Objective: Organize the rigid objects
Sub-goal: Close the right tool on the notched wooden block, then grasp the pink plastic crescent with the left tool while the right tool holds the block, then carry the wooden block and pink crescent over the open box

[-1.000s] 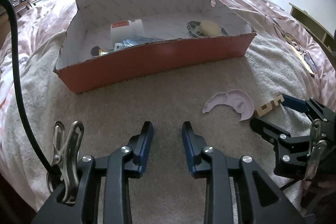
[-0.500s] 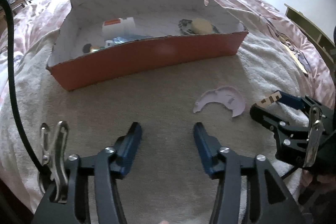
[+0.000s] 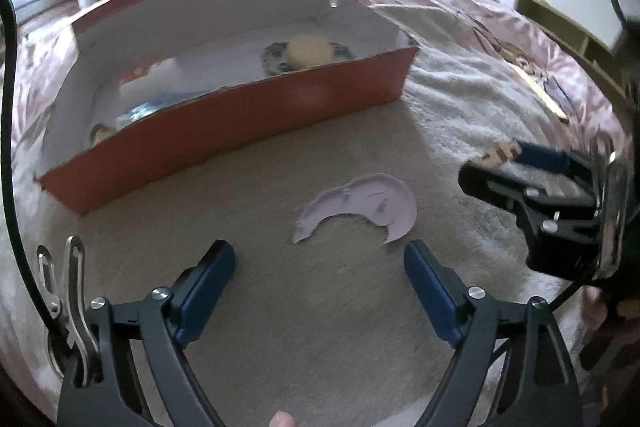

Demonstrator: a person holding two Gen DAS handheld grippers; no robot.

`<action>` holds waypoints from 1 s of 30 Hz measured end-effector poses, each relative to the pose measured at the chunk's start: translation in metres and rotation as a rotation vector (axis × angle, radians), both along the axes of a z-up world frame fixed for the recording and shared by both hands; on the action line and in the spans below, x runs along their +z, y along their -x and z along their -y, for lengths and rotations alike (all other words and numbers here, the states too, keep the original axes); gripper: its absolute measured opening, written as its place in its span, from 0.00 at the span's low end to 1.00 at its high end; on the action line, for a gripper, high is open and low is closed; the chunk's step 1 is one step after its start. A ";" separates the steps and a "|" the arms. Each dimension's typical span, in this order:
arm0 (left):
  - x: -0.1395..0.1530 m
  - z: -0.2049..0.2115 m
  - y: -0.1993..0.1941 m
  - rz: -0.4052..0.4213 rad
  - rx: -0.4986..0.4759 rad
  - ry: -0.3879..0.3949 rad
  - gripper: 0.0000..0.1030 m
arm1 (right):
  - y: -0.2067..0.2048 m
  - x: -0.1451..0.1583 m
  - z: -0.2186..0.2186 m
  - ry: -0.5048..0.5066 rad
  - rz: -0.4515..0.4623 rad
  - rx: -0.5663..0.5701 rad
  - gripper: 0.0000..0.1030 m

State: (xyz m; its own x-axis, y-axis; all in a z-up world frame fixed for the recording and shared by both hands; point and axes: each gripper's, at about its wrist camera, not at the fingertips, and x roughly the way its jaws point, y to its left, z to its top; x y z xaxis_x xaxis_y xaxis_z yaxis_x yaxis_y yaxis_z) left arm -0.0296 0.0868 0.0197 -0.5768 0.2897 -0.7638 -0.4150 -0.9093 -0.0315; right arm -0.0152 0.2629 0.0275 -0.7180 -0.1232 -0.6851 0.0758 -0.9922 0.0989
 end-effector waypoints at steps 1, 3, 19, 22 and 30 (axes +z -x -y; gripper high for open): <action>0.000 -0.002 0.001 -0.003 -0.003 0.000 0.86 | 0.001 0.001 -0.001 -0.002 -0.002 -0.002 0.78; 0.001 -0.006 0.004 -0.006 -0.007 -0.006 0.86 | 0.003 0.001 -0.005 0.013 -0.001 -0.007 0.78; -0.003 -0.031 0.017 -0.026 -0.043 0.068 0.88 | 0.003 -0.001 -0.027 0.078 -0.002 -0.015 0.78; -0.003 -0.033 0.018 -0.023 -0.032 0.078 0.87 | 0.003 -0.003 -0.023 0.084 0.002 -0.002 0.78; 0.002 -0.036 0.010 -0.056 -0.055 0.086 0.61 | 0.002 -0.004 -0.021 0.097 0.003 0.001 0.78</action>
State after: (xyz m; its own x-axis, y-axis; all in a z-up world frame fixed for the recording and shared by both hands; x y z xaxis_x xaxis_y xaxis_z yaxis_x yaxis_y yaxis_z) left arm -0.0400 0.1224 0.0213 -0.6045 0.2567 -0.7542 -0.4630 -0.8836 0.0703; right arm -0.0170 0.2841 0.0238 -0.7157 -0.1893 -0.6723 0.0760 -0.9780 0.1945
